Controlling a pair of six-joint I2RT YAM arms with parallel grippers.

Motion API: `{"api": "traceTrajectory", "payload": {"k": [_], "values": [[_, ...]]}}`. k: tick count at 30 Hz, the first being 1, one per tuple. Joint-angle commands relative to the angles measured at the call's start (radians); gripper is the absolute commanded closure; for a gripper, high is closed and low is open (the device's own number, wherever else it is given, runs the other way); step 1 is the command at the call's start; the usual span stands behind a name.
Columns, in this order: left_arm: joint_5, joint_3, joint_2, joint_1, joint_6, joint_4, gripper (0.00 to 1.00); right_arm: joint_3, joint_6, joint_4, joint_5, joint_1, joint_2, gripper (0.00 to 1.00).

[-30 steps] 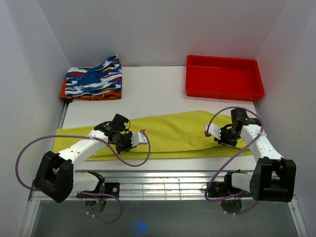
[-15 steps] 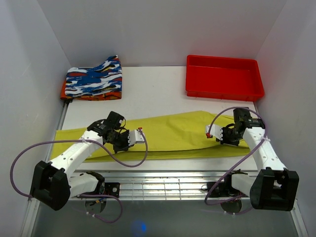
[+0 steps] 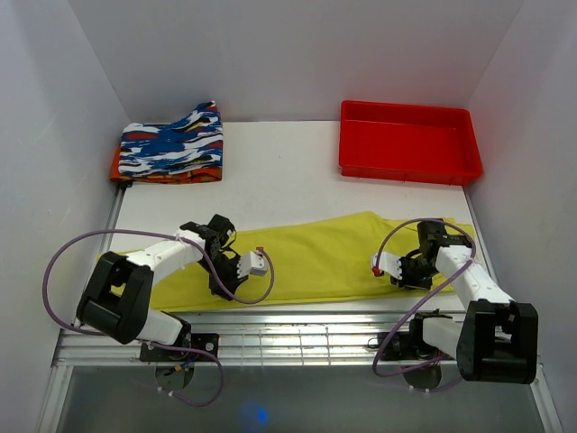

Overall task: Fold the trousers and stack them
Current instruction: Fold the trousers

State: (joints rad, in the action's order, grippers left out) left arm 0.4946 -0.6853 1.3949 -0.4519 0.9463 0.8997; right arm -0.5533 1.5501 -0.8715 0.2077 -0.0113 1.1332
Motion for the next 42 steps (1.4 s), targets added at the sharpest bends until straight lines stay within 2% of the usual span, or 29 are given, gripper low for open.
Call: {"api": "traceTrajectory", "payload": {"k": [1,2,3,4,5,7,9,10,11,12,13,15,16,21,23,26,28,32,35,40,42], "values": [[-0.057,0.007,0.073,0.004,0.019,-0.021,0.95,-0.015,-0.054,0.115,-0.036,-0.001,0.086,0.73],[-0.068,0.009,0.073,0.004,0.011,-0.030,0.94,-0.016,-0.064,0.112,-0.036,-0.001,0.091,0.71],[-0.079,0.009,0.059,0.004,0.008,-0.039,0.85,-0.049,-0.068,0.102,-0.030,-0.001,0.094,0.68],[-0.090,0.009,0.052,0.004,0.005,-0.057,0.82,-0.063,-0.073,0.095,-0.028,-0.001,0.097,0.64],[-0.114,0.003,0.046,0.004,0.000,-0.064,0.78,-0.075,-0.082,0.091,-0.034,-0.001,0.097,0.51],[-0.129,-0.017,0.055,0.007,-0.004,-0.081,0.68,-0.108,-0.094,0.074,-0.044,-0.004,0.100,0.40],[-0.139,-0.055,0.090,0.012,0.008,-0.090,0.59,-0.160,-0.096,0.046,-0.028,-0.013,0.100,0.10],[-0.142,-0.069,0.104,0.013,0.011,-0.096,0.52,-0.186,-0.111,0.014,-0.019,-0.021,0.102,0.04],[-0.143,-0.106,0.114,0.013,0.011,-0.097,0.50,-0.215,-0.119,-0.004,0.011,-0.026,0.103,0.10],[-0.134,-0.127,0.124,0.013,0.011,-0.099,0.48,-0.290,-0.128,-0.029,0.030,-0.030,0.108,0.10],[-0.127,-0.150,0.136,0.013,0.005,-0.097,0.42,-0.330,-0.149,-0.076,0.050,-0.039,0.111,0.10],[-0.102,-0.219,0.130,0.013,-0.001,-0.073,0.40,-0.413,-0.169,-0.127,0.123,-0.045,0.129,0.10],[-0.085,-0.239,0.104,0.013,-0.006,-0.067,0.28,-0.492,-0.195,-0.150,0.146,-0.047,0.138,0.10],[-0.065,-0.329,-0.028,0.035,-0.111,-0.035,0.22,-0.660,-0.364,-0.162,0.300,-0.047,0.279,0.06],[-0.027,-0.368,-0.091,0.096,-0.194,-0.015,0.20,-0.700,-0.459,-0.144,0.325,-0.046,0.338,0.03],[-0.042,-0.381,-0.125,0.200,-0.276,0.017,0.16,-0.692,-0.582,-0.035,0.277,-0.033,0.434,0.00],[-0.063,-0.359,-0.140,0.272,-0.297,0.030,0.16,-0.642,-0.632,0.059,0.245,-0.032,0.474,0.03],[-0.082,-0.254,-0.142,0.519,-0.310,0.021,0.16,-0.539,-0.671,0.183,0.107,-0.032,0.508,0.06],[-0.125,-0.183,-0.109,0.613,-0.316,-0.019,0.18,-0.450,-0.668,0.253,0.001,-0.041,0.511,0.08],[-0.183,-0.120,-0.005,0.641,-0.349,-0.119,0.19,-0.352,-0.628,0.273,-0.076,-0.122,0.490,0.12],[-0.177,-0.143,0.094,0.641,-0.369,-0.155,0.22,-0.330,-0.610,0.272,-0.099,-0.150,0.470,0.13]]}}
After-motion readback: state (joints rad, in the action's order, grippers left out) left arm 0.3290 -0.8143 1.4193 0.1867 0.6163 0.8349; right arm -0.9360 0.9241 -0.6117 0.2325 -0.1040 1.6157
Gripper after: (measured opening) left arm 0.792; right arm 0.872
